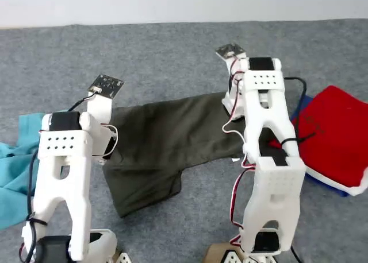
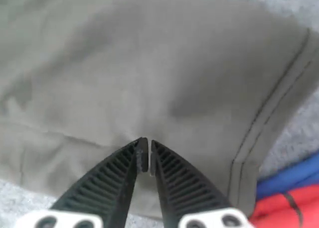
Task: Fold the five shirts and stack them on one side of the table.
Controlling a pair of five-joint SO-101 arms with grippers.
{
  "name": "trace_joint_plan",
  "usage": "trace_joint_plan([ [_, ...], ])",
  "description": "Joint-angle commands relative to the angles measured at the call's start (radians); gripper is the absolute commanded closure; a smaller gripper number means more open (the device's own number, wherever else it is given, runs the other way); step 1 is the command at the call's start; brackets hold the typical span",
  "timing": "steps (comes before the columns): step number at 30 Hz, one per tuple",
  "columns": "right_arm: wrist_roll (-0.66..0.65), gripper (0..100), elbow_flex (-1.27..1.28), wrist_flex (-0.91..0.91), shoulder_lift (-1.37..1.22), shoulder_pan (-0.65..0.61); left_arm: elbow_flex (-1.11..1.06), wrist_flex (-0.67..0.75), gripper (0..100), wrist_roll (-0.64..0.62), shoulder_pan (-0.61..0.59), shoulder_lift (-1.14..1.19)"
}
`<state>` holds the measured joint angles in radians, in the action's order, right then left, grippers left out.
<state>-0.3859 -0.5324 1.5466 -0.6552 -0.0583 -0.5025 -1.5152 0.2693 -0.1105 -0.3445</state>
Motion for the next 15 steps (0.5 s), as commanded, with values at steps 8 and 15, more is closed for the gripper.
trace_joint_plan([
  [8,0.008,99.0,-0.058,0.245,-0.041,0.171,0.005,0.011,99,-0.008,-0.006,-0.031],
  [15,0.003,99.0,-0.031,0.252,-0.028,0.200,0.005,0.003,99,-0.008,-0.006,-0.031],
])
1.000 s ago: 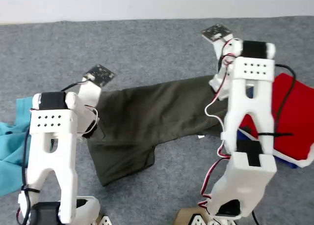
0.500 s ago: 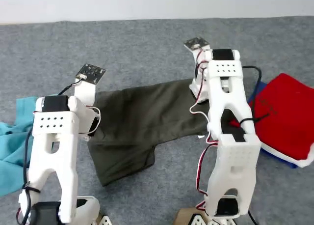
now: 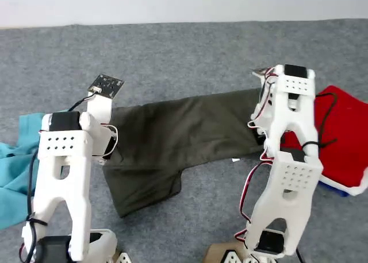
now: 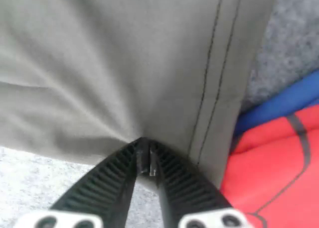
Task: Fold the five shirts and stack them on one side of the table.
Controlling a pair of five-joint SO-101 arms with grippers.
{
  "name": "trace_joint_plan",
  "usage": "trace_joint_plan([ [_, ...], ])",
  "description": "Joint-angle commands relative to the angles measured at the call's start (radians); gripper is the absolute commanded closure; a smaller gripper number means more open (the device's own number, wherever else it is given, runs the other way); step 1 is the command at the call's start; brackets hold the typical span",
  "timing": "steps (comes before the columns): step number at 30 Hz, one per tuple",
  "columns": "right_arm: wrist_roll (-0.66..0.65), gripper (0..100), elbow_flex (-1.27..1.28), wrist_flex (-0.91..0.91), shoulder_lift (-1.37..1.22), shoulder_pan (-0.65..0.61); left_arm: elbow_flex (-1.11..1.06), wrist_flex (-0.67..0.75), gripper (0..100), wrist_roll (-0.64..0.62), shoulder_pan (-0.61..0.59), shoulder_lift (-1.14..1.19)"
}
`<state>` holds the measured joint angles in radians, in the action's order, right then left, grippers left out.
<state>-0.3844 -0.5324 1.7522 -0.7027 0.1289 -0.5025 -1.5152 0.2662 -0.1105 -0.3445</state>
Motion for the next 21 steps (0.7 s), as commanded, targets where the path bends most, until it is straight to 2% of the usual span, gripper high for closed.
trace_joint_plan([
  [1,0.002,99.0,-0.015,0.047,0.035,0.015,0.005,-0.002,99,-0.005,-0.006,-0.031],
  [9,0.000,99.0,0.032,0.042,0.105,-0.004,0.021,-0.002,99,-0.003,-0.005,-0.032],
  [14,0.002,99.0,0.009,0.042,0.259,-0.082,0.068,-0.005,99,-0.003,0.003,-0.023],
  [17,0.002,99.0,0.009,0.042,0.340,-0.131,0.058,-0.023,96,0.084,0.018,-0.023],
  [21,0.002,99.0,0.012,0.044,0.427,-0.137,0.041,-0.094,91,0.212,0.063,-0.023],
])
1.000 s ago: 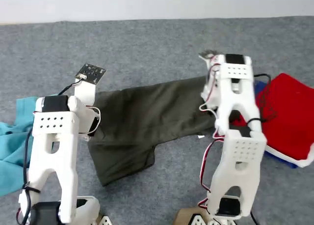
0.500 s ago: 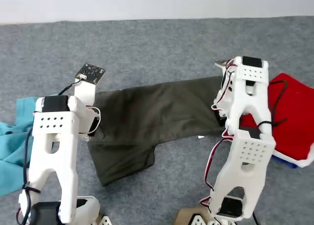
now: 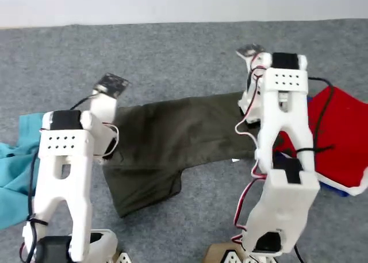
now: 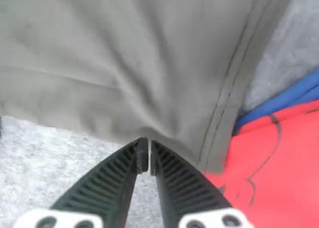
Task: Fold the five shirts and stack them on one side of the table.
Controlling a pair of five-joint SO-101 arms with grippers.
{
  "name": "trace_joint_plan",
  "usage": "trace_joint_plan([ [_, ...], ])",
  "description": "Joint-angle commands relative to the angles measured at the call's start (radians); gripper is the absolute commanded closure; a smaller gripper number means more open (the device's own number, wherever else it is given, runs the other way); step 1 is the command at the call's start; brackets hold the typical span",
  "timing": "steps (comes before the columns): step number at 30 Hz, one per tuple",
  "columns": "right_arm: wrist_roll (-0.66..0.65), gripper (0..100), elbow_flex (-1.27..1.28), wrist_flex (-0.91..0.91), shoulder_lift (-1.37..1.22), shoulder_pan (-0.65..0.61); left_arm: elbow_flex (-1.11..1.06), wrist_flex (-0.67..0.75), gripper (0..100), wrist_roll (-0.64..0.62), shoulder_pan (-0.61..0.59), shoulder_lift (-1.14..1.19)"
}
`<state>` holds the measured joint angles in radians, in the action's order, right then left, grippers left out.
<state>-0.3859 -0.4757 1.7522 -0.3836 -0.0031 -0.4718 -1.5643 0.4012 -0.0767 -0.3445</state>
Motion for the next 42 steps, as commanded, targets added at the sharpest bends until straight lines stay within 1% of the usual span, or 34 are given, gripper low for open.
trace_joint_plan([
  [1,0.003,99.0,-0.043,0.045,0.128,0.001,0.008,-0.061,91,0.114,0.038,-0.023],
  [5,0.003,99.0,0.009,0.045,0.223,0.053,-0.038,-0.098,90,0.236,0.083,-0.023],
  [8,0.003,99.0,0.100,0.045,0.309,0.088,-0.133,-0.091,85,0.262,0.143,-0.023],
  [14,0.003,99.0,0.322,0.045,0.493,0.151,-0.325,0.078,83,0.256,0.288,-0.023],
  [18,0.003,99.0,0.431,0.044,0.590,0.182,-0.430,0.212,83,0.218,0.382,-0.021],
  [21,0.003,99.0,0.477,0.044,0.648,0.208,-0.493,0.292,83,0.216,0.410,-0.020],
  [26,0.003,99.0,0.537,0.044,0.723,0.225,-0.576,0.374,83,0.219,0.405,-0.017],
  [31,0.003,99.0,0.569,0.044,0.783,0.225,-0.533,0.379,84,0.218,0.405,0.074],
  [38,0.003,99.0,0.569,0.045,0.829,0.225,-0.424,0.371,100,0.219,0.413,0.250],
  [42,0.003,99.0,0.569,0.045,0.849,0.225,-0.363,0.315,99,0.221,0.414,0.259],
])
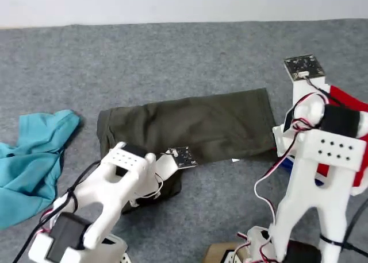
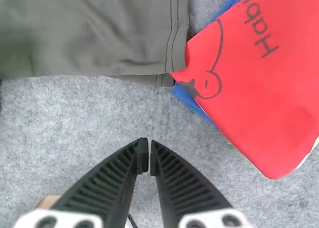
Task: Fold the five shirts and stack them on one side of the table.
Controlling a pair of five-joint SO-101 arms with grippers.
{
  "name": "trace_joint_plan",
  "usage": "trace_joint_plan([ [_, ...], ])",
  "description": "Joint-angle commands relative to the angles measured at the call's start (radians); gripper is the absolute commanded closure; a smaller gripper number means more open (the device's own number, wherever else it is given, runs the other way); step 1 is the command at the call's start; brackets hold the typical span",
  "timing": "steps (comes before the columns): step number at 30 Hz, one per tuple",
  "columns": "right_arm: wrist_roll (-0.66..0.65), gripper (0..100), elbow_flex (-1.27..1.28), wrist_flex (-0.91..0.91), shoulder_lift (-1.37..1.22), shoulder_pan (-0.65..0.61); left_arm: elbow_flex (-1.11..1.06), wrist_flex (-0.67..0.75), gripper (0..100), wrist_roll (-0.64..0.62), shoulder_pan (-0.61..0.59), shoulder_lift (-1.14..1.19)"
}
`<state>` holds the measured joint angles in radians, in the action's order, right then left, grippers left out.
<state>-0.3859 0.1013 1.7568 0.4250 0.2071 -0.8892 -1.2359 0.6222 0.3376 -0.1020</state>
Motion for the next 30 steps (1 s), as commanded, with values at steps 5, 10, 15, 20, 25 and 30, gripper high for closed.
trace_joint_plan([
  [5,0.003,99.0,-0.008,0.041,0.045,0.015,0.188,-0.146,99,0.002,0.000,0.017],
  [10,0.005,99.0,-0.008,0.041,0.045,0.015,0.360,-0.250,99,0.043,-0.011,0.025],
  [15,0.005,99.0,-0.008,0.041,0.041,0.015,0.518,-0.281,99,0.043,-0.011,0.037],
  [20,0.005,99.0,-0.008,0.041,0.039,0.015,0.628,-0.282,99,0.044,-0.012,0.178],
  [25,0.005,99.0,-0.008,0.041,0.038,0.015,0.791,-0.290,99,0.044,-0.072,0.310],
  [30,0.003,99.0,-0.008,0.041,0.036,0.015,0.941,-0.339,99,0.112,-0.140,0.381],
])
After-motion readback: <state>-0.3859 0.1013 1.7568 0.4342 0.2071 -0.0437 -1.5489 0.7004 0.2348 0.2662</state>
